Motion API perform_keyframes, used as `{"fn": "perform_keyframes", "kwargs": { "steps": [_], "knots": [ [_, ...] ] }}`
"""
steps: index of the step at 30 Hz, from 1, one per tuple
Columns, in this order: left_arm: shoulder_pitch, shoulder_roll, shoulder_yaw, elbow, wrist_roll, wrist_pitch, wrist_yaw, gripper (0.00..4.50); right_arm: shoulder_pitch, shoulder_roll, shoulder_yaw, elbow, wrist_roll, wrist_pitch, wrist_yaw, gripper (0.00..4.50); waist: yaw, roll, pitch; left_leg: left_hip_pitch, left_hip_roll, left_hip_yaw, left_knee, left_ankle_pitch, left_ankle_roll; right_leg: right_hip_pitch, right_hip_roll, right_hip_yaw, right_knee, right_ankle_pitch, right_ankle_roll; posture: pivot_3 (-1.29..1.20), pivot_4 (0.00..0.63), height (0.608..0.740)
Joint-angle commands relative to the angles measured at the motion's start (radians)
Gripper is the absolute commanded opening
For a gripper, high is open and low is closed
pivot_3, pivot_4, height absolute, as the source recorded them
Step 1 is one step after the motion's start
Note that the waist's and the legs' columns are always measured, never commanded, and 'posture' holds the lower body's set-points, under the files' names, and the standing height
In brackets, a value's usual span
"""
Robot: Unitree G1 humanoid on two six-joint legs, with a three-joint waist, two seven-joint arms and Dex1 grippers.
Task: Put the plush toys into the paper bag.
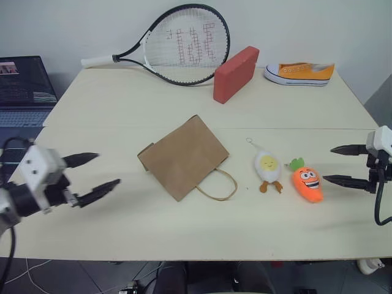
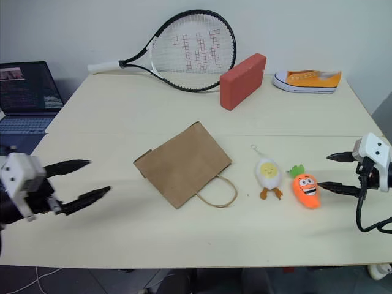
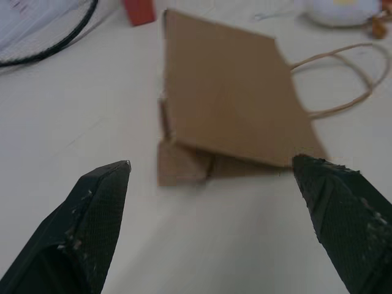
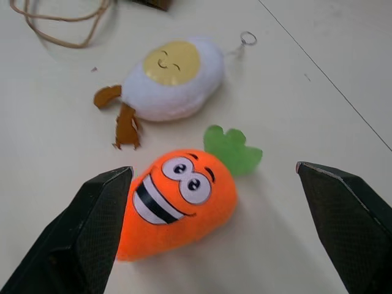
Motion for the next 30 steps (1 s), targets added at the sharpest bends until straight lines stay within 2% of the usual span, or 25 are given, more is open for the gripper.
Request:
{"fn": "perform_keyframes", "kwargs": {
  "steps": [1, 6, 11, 17, 25, 28, 30],
  "knots": [
    [-0.117, -0.009, -0.156, -0.094, -0.01, 0.04, 0.041, 4.5, 0.043, -0.014, -0.071, -0.137, 0.057, 0.061, -0.004, 4.49, 0.001, 0.0, 0.0, 0.0, 0.0, 0.0, 0.0, 0.0, 0.0, 0.0, 0.0, 0.0, 0.0, 0.0, 0.0, 0.0, 0.15, 0.74],
    [-0.332, -0.1, -0.413, -0.087, 0.019, 0.069, 0.039, 4.5, 0.126, 0.006, -0.128, -0.339, 0.138, 0.174, -0.041, 4.49, 0.001, 0.0, 0.0, 0.0, 0.0, -0.001, 0.0, 0.0, 0.0, 0.001, 0.001, 0.001, 0.0, 0.004, 0.006, 0.0, 0.15, 0.74],
    [-0.463, -0.223, -0.66, -0.005, 0.156, 0.057, 0.054, 4.5, 0.209, 0.025, -0.176, -0.473, 0.196, 0.265, -0.08, 4.49, -0.001, -0.001, -0.001, 0.0, -0.001, -0.002, 0.0, 0.0, 0.0, 0.001, 0.001, 0.001, 0.0, 0.004, 0.007, 0.0, 0.15, 0.74],
    [-0.479, -0.323, -0.825, 0.128, 0.325, -0.03, 0.07, 4.5, 0.275, 0.039, -0.207, -0.581, 0.253, 0.337, -0.111, 4.49, -0.001, -0.001, -0.001, -0.001, -0.001, -0.003, 0.001, 0.0, 0.0, 0.002, 0.002, 0.002, 0.0, 0.004, 0.006, 0.0, 0.15, 0.74],
    [-0.49, -0.432, -0.894, 0.27, 0.45, -0.123, 0.102, 4.5, 0.298, 0.056, -0.196, -0.664, 0.305, 0.38, -0.145, 4.49, 0.002, -0.001, -0.001, -0.003, -0.002, -0.004, 0.003, 0.0, 0.0, 0.002, 0.002, 0.002, 0.0, 0.004, 0.006, 0.0, 0.15, 0.74],
    [-0.495, -0.465, -0.91, 0.306, 0.466, -0.149, 0.09, 3.91, 0.295, 0.063, -0.184, -0.682, 0.317, 0.388, -0.159, 4.5, 0.002, -0.001, -0.001, -0.003, -0.002, -0.004, 0.005, 0.0, 0.0, 0.002, 0.002, 0.002, 0.0, 0.004, 0.006, 0.0, 0.15, 0.74],
    [-0.498, -0.481, -0.917, 0.323, 0.475, -0.162, 0.082, 3.33, 0.299, 0.064, -0.183, -0.689, 0.319, 0.389, -0.162, 4.5, 0.002, -0.001, -0.001, -0.004, -0.002, -0.004, 0.006, 0.0, 0.0, 0.002, 0.002, 0.002, 0.0, 0.004, 0.006, 0.0, 0.15, 0.74]
  ]
}}
